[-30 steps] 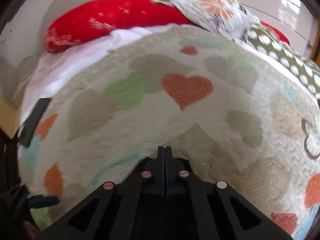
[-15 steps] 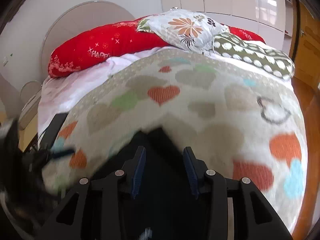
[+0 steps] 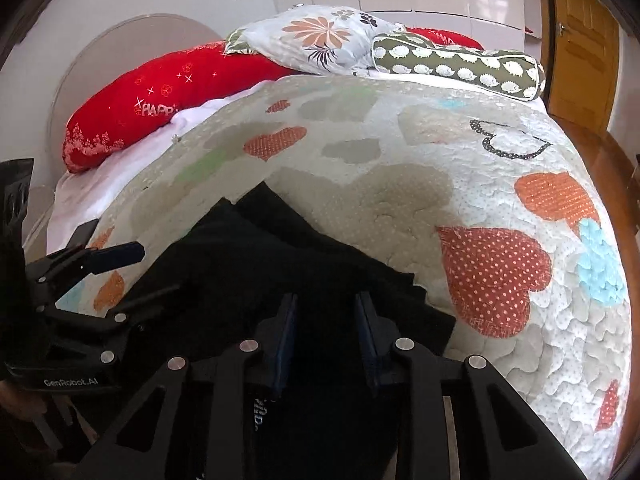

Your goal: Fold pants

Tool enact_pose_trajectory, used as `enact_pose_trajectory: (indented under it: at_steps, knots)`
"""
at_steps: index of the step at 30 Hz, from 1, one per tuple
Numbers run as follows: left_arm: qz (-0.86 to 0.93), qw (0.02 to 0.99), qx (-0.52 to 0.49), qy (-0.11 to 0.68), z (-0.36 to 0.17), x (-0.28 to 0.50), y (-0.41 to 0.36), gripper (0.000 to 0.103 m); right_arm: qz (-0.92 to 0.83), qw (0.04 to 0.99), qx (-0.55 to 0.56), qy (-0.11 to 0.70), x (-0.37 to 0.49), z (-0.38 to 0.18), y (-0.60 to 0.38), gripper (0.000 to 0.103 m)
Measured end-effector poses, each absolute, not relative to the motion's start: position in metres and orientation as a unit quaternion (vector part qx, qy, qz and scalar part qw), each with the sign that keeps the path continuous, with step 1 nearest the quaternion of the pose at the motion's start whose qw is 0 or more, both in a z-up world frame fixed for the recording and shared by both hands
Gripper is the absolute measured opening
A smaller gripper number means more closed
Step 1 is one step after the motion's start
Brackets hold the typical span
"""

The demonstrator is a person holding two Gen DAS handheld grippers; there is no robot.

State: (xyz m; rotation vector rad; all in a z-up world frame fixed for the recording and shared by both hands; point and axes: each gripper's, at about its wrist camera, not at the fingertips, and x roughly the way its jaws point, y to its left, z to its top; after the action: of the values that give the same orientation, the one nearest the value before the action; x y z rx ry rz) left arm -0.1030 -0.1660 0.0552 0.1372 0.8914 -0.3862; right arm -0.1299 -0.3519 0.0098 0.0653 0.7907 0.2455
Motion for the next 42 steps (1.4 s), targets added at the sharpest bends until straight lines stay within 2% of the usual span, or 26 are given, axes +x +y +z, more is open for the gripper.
enact_pose_trajectory:
  at_steps: [4, 11, 15, 23, 29, 42]
  knots:
    - [-0.18, 0.885, 0.069, 0.425, 0.059, -0.114, -0.16, 0.084, 0.126, 0.916, 0.057, 0.377, -0.149, 0.025, -0.36, 0.032]
    - [-0.181, 0.891, 0.06, 0.412, 0.07, -0.13, -0.157, 0.084, 0.12, 0.923, 0.026, 0.364, -0.188, 0.043, -0.354, 0.034]
    - [-0.185, 0.891, 0.053, 0.411, 0.073, -0.139, -0.158, 0.084, 0.116, 0.921, 0.032, 0.371, -0.195, 0.035, -0.347, 0.039]
    - [-0.189, 0.883, 0.038, 0.427, 0.06, -0.148, -0.159, 0.084, 0.106, 0.916, 0.038, 0.385, -0.21, 0.012, -0.347, 0.041]
    - [-0.189, 0.879, 0.019, 0.438, 0.049, -0.145, -0.159, 0.085, 0.091, 0.91, 0.065, 0.4, -0.209, -0.008, -0.357, 0.057]
    - [-0.184, 0.89, 0.029, 0.417, 0.072, -0.154, -0.159, 0.085, 0.097, 0.924, 0.063, 0.364, -0.222, 0.03, -0.359, 0.058]
